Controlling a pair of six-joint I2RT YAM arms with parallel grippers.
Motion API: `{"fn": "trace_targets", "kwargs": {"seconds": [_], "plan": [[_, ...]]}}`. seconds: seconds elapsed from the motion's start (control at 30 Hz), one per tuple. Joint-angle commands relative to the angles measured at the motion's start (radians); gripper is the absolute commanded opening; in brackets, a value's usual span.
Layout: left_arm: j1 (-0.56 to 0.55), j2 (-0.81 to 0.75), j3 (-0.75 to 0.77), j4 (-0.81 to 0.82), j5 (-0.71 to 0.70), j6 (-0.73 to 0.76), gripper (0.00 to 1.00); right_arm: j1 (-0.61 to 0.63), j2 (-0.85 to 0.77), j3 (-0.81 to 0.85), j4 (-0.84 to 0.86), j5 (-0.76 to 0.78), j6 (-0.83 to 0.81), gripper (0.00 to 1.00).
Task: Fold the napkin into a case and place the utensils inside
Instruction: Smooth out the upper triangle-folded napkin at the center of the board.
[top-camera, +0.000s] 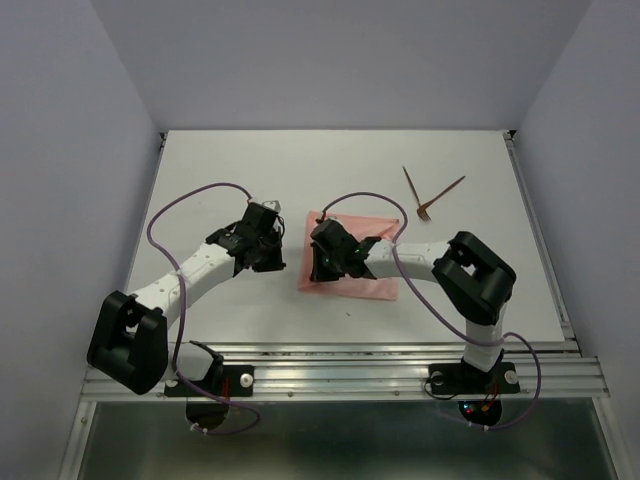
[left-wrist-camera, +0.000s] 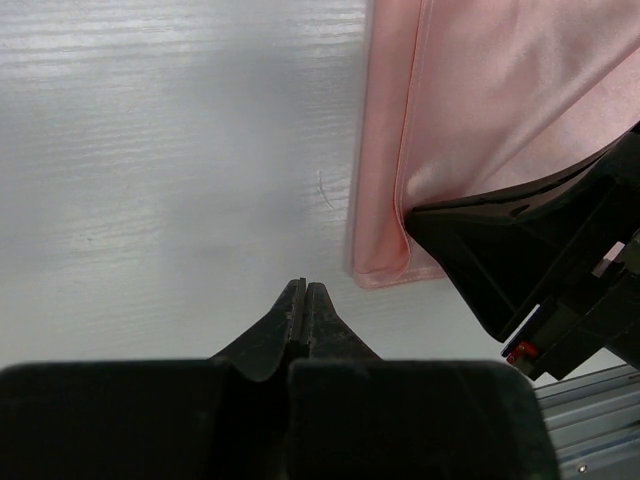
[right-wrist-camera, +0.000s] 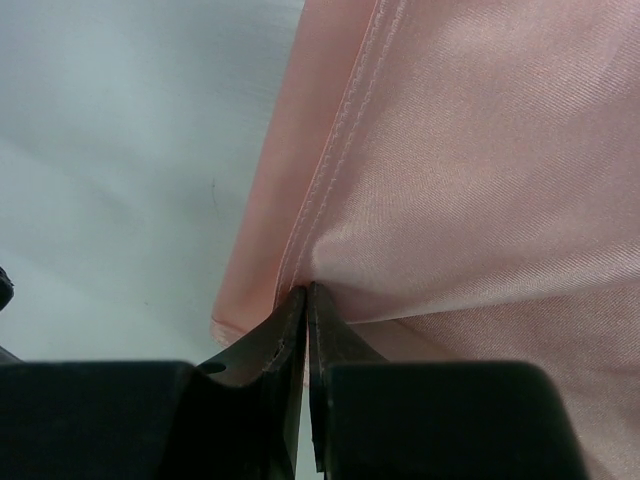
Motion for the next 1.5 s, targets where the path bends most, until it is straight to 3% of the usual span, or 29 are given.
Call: {"fn": "trace_targets", "kwargs": {"seconds": [0.0, 0.23, 0.57, 0.67, 0.7, 0.8, 1.03, 1.3, 1.47], "plan": [[0.006, -0.042, 0.004, 0.001, -0.014, 0.008, 0.0, 0.01, -0.036, 0.036, 0.005, 0.028, -0.019, 0.1], [0.006, -0.013, 0.033, 0.032, -0.001, -0.009, 0.0, -0.001, -0.209, 0.022, -0.058, 0.2, -0.058, 0.17], [-0.034, 0.059, 0.058, 0.09, 0.044, -0.021, 0.0, -0.205, -0.375, -0.137, -0.094, 0.209, -0.042, 0.2], [-0.072, 0.083, 0.049, 0.104, 0.054, -0.015, 0.37, -0.259, -0.389, -0.175, -0.1, 0.195, -0.042, 0.2], [-0.083, 0.086, 0.041, 0.113, 0.071, -0.018, 0.57, -0.259, -0.393, -0.182, -0.104, 0.195, -0.047, 0.2], [-0.085, 0.097, 0.0, 0.159, 0.111, -0.03, 0.72, -0.271, -0.399, -0.197, -0.109, 0.203, -0.05, 0.2], [-0.088, 0.142, -0.031, 0.213, 0.186, -0.029, 0.72, -0.271, -0.392, -0.212, -0.115, 0.195, -0.047, 0.2], [-0.089, 0.214, -0.052, 0.211, 0.147, -0.041, 0.52, -0.271, -0.401, -0.222, -0.12, 0.201, -0.046, 0.2], [-0.089, 0.205, -0.075, 0.224, 0.136, -0.07, 0.5, -0.271, -0.404, -0.234, -0.124, 0.208, -0.046, 0.2]]}}
